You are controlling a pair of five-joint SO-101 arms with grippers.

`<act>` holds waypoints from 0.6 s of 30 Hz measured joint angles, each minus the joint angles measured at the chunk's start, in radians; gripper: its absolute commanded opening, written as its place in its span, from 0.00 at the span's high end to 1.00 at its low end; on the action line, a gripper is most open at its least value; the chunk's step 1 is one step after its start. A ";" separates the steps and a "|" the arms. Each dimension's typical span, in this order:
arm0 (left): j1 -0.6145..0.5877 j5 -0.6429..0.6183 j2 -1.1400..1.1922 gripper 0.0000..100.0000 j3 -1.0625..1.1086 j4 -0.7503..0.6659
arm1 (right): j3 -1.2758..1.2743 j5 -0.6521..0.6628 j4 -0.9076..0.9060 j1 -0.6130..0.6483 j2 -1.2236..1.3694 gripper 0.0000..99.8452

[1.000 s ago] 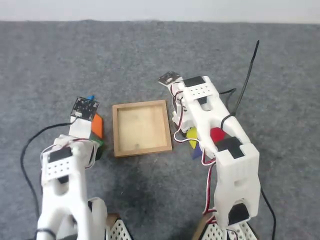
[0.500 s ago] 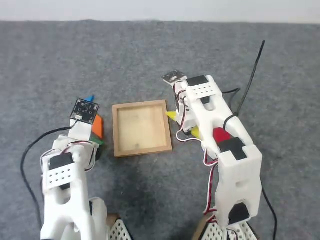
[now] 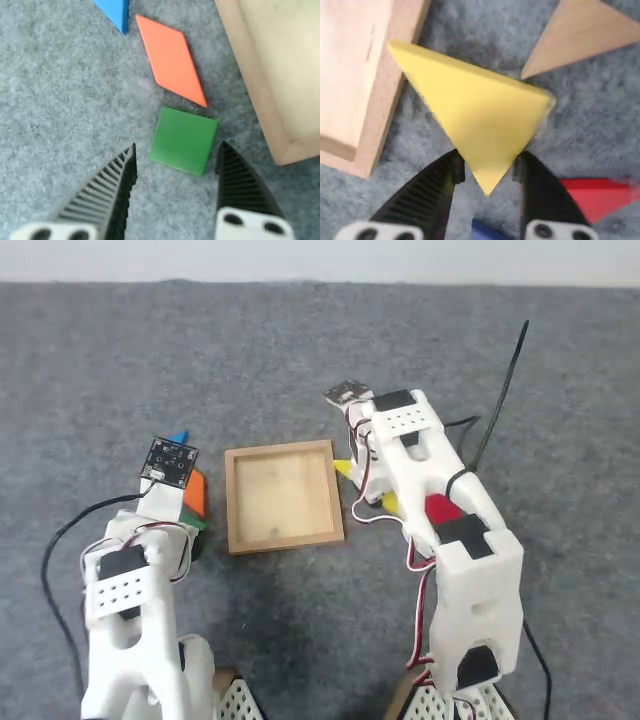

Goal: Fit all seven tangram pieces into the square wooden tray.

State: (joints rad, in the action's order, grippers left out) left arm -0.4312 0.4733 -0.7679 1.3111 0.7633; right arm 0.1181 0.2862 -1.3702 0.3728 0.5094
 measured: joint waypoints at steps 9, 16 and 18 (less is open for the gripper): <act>0.000 0.000 0.000 0.75 0.000 0.000 | 0.028 0.009 0.038 0.064 0.000 0.69; 0.000 0.000 0.000 0.75 0.000 0.000 | 0.028 0.031 0.086 0.074 -0.006 0.69; 0.000 0.000 0.000 0.75 0.000 0.000 | 0.028 0.031 0.107 0.074 0.002 0.69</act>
State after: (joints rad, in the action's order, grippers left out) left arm -0.4312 0.4733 -0.7679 1.3111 0.7633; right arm 0.1458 0.3168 -1.2628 0.4465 0.5109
